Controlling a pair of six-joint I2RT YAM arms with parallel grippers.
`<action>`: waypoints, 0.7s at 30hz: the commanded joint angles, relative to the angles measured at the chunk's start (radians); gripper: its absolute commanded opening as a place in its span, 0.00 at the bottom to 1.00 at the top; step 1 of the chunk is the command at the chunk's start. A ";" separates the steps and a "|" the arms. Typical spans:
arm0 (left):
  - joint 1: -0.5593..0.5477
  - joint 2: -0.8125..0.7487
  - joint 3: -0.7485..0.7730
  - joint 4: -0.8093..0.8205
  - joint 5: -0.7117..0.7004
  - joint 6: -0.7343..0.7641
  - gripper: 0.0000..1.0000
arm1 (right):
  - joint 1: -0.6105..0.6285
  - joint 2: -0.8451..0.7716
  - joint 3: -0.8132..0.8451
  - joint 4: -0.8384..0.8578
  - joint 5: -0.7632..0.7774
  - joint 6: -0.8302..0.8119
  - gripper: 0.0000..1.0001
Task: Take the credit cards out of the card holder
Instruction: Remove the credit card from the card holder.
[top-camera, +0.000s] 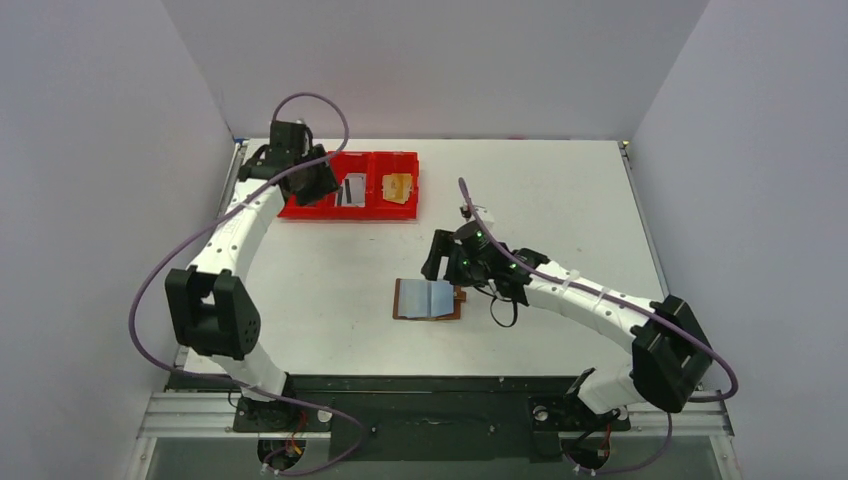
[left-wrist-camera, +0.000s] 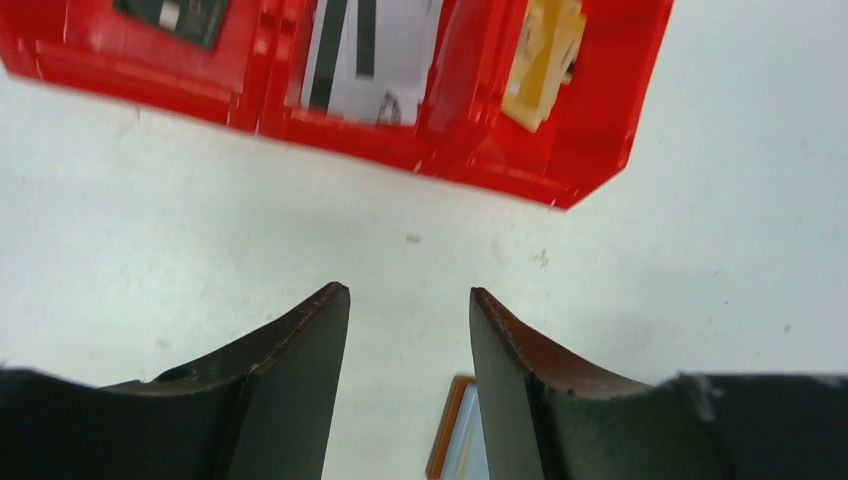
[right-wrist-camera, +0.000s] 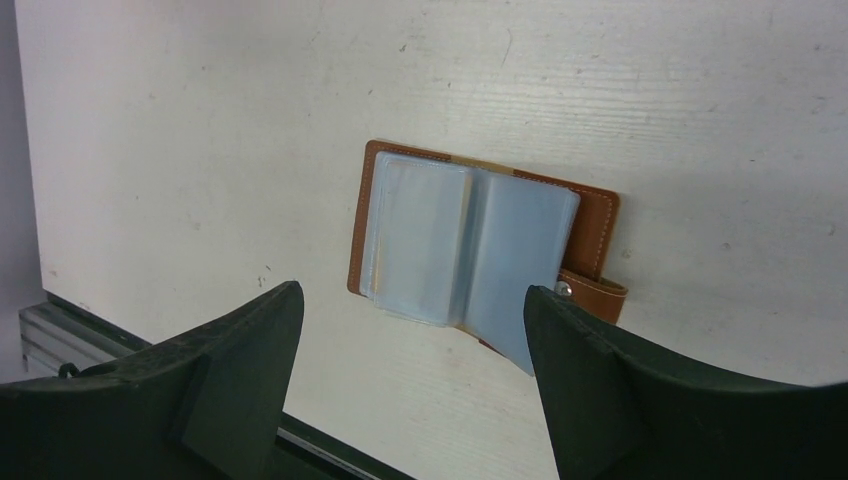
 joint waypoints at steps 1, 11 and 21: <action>-0.048 -0.175 -0.209 0.047 -0.064 -0.023 0.45 | 0.071 0.076 0.080 -0.022 0.109 -0.031 0.76; -0.120 -0.414 -0.518 0.051 -0.050 -0.028 0.45 | 0.155 0.290 0.179 -0.060 0.178 -0.020 0.72; -0.141 -0.447 -0.608 0.082 0.020 -0.023 0.45 | 0.191 0.407 0.217 -0.060 0.167 -0.005 0.66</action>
